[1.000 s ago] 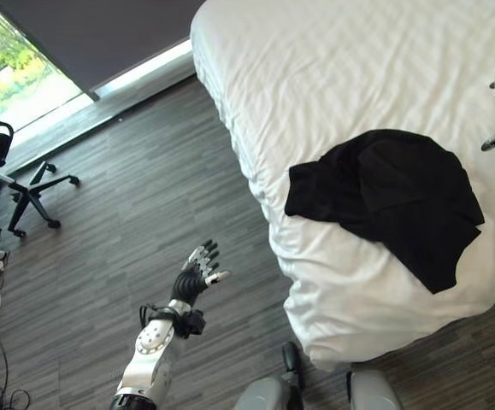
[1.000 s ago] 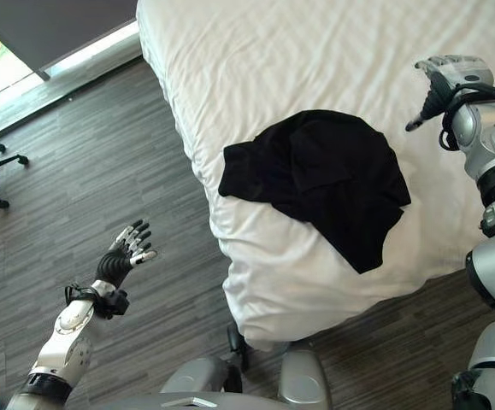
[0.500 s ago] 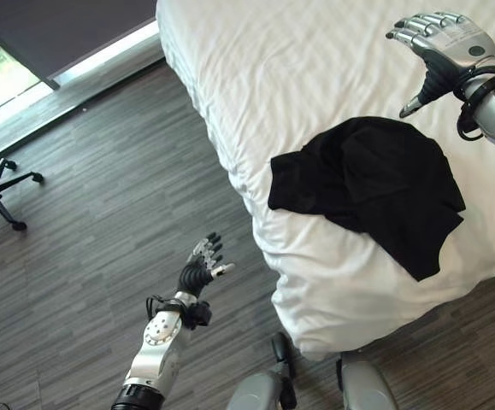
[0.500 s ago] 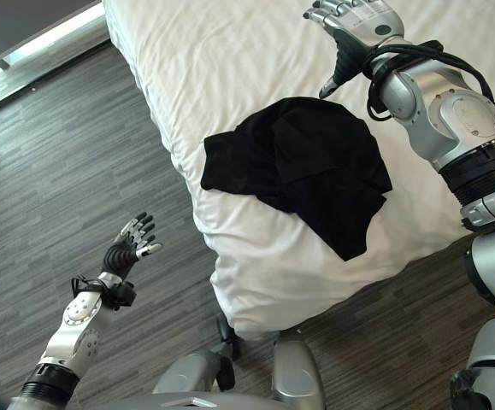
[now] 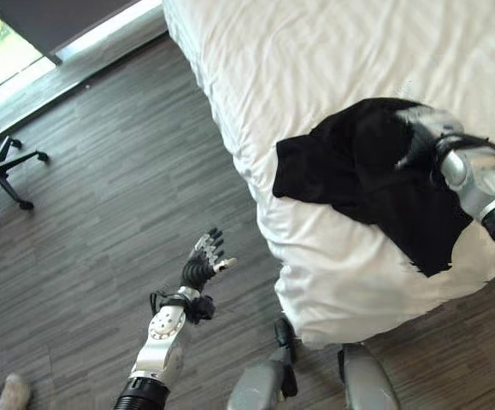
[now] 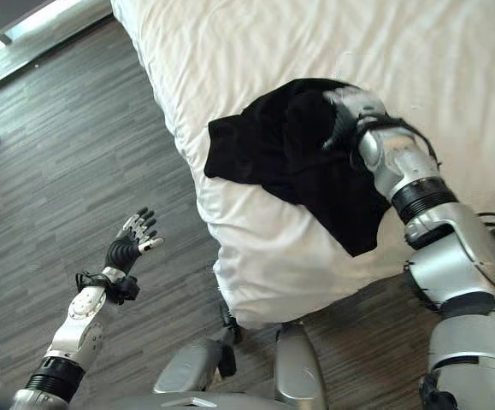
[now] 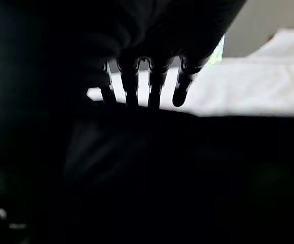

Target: Pick up bed clothes into laundry basket.

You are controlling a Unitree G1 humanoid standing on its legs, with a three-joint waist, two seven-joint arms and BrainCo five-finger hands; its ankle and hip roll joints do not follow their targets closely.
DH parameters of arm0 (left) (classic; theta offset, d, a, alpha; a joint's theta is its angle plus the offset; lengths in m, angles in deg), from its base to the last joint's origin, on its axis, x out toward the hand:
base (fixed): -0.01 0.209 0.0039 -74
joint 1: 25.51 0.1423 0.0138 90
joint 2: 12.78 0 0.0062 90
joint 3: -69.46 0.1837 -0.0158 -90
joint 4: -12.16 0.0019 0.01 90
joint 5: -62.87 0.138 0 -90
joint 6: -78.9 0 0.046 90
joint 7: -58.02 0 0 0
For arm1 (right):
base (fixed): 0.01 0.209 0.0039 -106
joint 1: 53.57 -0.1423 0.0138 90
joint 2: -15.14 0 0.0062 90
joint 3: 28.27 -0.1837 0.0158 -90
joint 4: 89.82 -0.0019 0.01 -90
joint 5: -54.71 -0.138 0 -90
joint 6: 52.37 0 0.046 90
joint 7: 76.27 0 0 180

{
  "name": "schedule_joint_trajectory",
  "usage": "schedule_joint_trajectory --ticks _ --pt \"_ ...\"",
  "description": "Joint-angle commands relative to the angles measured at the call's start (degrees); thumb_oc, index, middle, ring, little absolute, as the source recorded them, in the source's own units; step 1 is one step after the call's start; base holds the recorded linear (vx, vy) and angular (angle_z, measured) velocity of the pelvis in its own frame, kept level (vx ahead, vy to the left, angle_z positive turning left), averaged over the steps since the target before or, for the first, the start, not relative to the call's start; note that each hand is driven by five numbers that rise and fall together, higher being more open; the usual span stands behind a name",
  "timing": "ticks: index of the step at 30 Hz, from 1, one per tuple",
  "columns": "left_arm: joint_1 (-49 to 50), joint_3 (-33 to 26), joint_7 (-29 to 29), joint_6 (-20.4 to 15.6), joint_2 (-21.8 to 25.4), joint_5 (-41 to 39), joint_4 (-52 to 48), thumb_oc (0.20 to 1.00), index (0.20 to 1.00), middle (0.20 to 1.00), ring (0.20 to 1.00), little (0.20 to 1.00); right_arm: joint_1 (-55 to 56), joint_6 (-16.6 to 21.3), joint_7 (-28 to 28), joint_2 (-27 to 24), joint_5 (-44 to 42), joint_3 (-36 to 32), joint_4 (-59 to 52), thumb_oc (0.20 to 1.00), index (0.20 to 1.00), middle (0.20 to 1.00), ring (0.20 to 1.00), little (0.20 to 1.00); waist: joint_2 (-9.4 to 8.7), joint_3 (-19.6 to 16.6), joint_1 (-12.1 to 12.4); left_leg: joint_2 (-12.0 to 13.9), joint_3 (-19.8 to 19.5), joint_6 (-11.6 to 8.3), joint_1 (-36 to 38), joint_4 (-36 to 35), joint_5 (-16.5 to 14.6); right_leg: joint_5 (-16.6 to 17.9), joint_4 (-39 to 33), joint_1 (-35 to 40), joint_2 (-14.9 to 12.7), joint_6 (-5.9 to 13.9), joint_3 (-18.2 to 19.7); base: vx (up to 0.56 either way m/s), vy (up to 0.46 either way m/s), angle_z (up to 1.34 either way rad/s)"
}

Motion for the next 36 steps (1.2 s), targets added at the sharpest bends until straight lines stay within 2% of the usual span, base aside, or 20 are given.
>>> schedule_joint_trajectory --ticks 1,5,7,14,20,21,25,26,27,29,33,34,36 --pt "-1.7 -0.17 1.66 -3.59 3.98 1.16 -2.04 1.0 1.0 1.0 1.0 1.0 -4.92 -0.05 2.31 4.0 -1.81 3.94 6.37 1.0 1.0 1.0 1.0 1.0 -3.67 0.63 1.16 -0.99 -2.21 -3.66 -1.89 0.3 2.67 -4.1 0.95 0.27 -3.93 3.69 3.42 -0.09 -0.044 -0.03" --pt "-2.75 0.98 1.98 -3.93 4.27 0.77 -2.1 1.0 1.0 1.0 1.0 1.0 -5.26 0.18 2.87 6.25 -2.84 5.12 13.57 1.0 1.0 1.0 1.0 1.0 -2.72 1.43 2.14 -1.02 -2.58 -4.06 -4.77 0.3 3.42 -3.52 0.95 -2.28 -3.96 3.84 3.19 -0.06 -0.037 0.0" --pt "-3.37 2.53 2.15 -4.0 4.21 0.4 -2.35 1.0 1.0 1.0 1.0 1.0 -5.34 -0.03 3.1 7.12 -3.53 5.44 19.41 1.0 1.0 1.0 1.0 1.0 -1.54 2.26 2.89 -1.02 -2.8 -4.45 -7.41 0.3 4.18 -3.07 0.95 -4.5 -3.9 3.98 3.21 -0.04 -0.029 0.01" --pt "-4.38 4.73 2.7 -4.26 2.27 -0.12 -1.85 1.0 1.0 1.0 1.0 1.0 -3.81 -0.07 4.13 6.91 -3.49 5.3 21.47 1.0 1.0 1.0 1.0 1.0 -0.16 3.52 3.09 -0.92 -2.92 -5.03 -10.35 0.3 4.88 -2.5 0.95 -7.36 -3.84 3.94 3.65 0.0 -0.001 0.0" --pt "-5.7 5.15 3.95 -4.5 1.33 0.1 -1.52 1.0 1.0 1.0 1.0 1.0 -2.32 -0.47 4.59 7.16 -2.32 5.6 20.35 1.0 1.0 1.0 1.0 1.0 -0.18 4.03 2.63 -0.95 -2.68 -5.17 -10.56 0.3 4.76 -2.36 0.95 -7.75 -3.82 3.93 4.14 0.0 0.004 0.01" --pt "-5.82 4.93 4.11 -4.59 1.19 0.31 -1.42 1.0 1.0 1.0 1.0 1.0 -2.03 -0.34 4.41 7.08 -2.36 5.69 20.2 0.2 0.2 0.2 0.2 0.2 -0.23 4.07 2.48 -0.96 -2.75 -5.21 -10.51 0.3 4.74 -2.4 0.95 -7.73 -3.82 3.9 4.18 0.0 0.0 0.0" --pt "-6.07 4.13 5.08 -5.1 0.89 0.46 -0.17 1.0 1.0 1.0 1.0 1.0 -2.31 0.52 6.26 5.99 -7.41 3.21 16.2 0.2 0.2 0.2 0.2 0.2 -0.67 4.18 1.74 -0.97 -2.94 -5.3 -10.28 0.3 4.62 -2.39 0.95 -7.6 -3.88 3.93 4.22 0.0 0.0 0.0" --pt "-6.55 3.77 5.92 -5.46 0.69 1.02 0.47 1.0 1.0 1.0 1.0 1.0 -1.87 1.56 8.08 5.16 -14.15 -0.28 10.39 0.2 0.2 0.2 0.2 0.2 -0.92 4.38 1.02 -0.98 -2.85 -5.31 -9.85 0.3 4.25 -2.49 0.95 -7.35 -3.92 4.0 4.17 0.0 0.0 0.0" --pt "-6.6 3.78 5.92 -5.47 0.71 1.02 0.49 1.0 1.0 1.0 1.0 1.0 -1.85 1.5 8.06 5.12 -14.15 -0.33 10.29 0.2 0.2 0.2 0.2 0.2 -0.98 4.34 1.07 -0.99 -2.81 -5.33 -10.03 0.3 4.46 -2.28 0.95 -7.55 -3.91 3.98 4.23 0.0 0.0 0.0" --pt "-7.68 3.0 7.02 -5.83 0.77 1.6 1.22 1.0 1.0 1.0 1.0 1.0 -1.81 2.68 10.06 3.12 -18.06 -2.6 2.7 0.2 0.2 0.2 0.2 0.2 -1.74 4.33 0.25 -1.01 -2.71 -5.26 -9.86 0.3 4.2 -2.18 0.95 -7.63 -3.91 4.1 4.41 0.0 0.0 0.0" --pt "-7.74 2.69 7.36 -6.09 0.65 1.65 0.9 1.0 1.0 1.0 1.0 1.0 -1.12 3.16 11.3 1.25 -19.07 -4.31 -2.52 0.2 0.2 0.2 0.2 0.2 -2.19 4.37 -0.33 -1.05 -2.87 -5.2 -9.57 0.3 4.07 -2.08 0.95 -7.44 -3.97 4.1 4.68 0.0 0.0 0.0" --pt "-7.67 2.2 7.22 -6.37 0.93 1.74 0.82 1.0 1.0 1.0 1.0 1.0 -2.22 3.56 11.36 -1.35 -20.99 -5.73 -5.39 0.2 0.2 0.2 0.2 0.2 -2.68 4.11 -0.65 -1.08 -2.99 -5.1 -9.17 0.3 3.95 -2.17 0.95 -7.11 -4.07 4.07 4.61 0.0 0.0 0.0" --pt "-7.51 2.19 7.03 -6.4 1.01 1.58 0.43 1.0 1.0 1.0 1.0 1.0 -2.38 3.69 11.71 -2.28 -21.16 -6.26 -6.14 0.2 0.2 0.2 0.2 0.2 -2.8 4.07 -0.65 -1.12 -3.08 -5.01 -8.99 0.3 3.87 -2.16 0.95 -6.94 -4.1 4.07 4.61 0.0 0.0 0.0"
